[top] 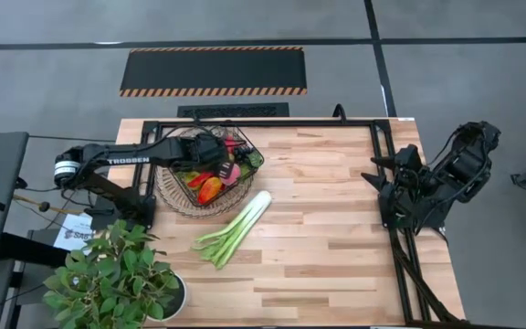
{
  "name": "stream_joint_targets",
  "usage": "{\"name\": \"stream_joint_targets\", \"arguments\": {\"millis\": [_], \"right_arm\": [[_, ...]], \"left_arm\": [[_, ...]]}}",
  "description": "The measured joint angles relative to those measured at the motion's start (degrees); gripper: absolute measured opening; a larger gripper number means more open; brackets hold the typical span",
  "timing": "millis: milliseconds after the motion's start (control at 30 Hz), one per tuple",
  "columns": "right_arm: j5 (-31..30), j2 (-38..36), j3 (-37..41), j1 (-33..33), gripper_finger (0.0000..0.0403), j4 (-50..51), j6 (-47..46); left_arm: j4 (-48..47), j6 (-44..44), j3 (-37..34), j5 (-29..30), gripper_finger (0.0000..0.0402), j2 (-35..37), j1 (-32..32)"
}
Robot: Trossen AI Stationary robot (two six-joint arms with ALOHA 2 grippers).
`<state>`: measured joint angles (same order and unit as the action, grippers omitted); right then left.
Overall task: Build produce basket
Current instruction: Put the violet eggplant into the wire basket, then put the green celery into the wire basket
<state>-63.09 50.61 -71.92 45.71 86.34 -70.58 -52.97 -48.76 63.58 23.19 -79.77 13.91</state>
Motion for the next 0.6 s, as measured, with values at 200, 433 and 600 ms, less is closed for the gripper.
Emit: {"name": "stream_joint_targets", "arguments": {"millis": [200,433,600], "right_arm": [[0.02,0.00,0.00,0.00,0.0291,0.06,0.02],[0.09,0.00,0.00,0.00,0.0291,0.22,0.04],[0.51,0.00,0.00,0.00,0.0291,0.22,0.03]], "left_arm": [[2.57,0.56,-0.16,1.32,0.0167,0.00,0.46],[4.74,4.95,-0.16,0.04,0.0225,-0.01,1.69],[6.23,10.05,0.58,-0.65,0.0273,-0.02,1.57]]}}
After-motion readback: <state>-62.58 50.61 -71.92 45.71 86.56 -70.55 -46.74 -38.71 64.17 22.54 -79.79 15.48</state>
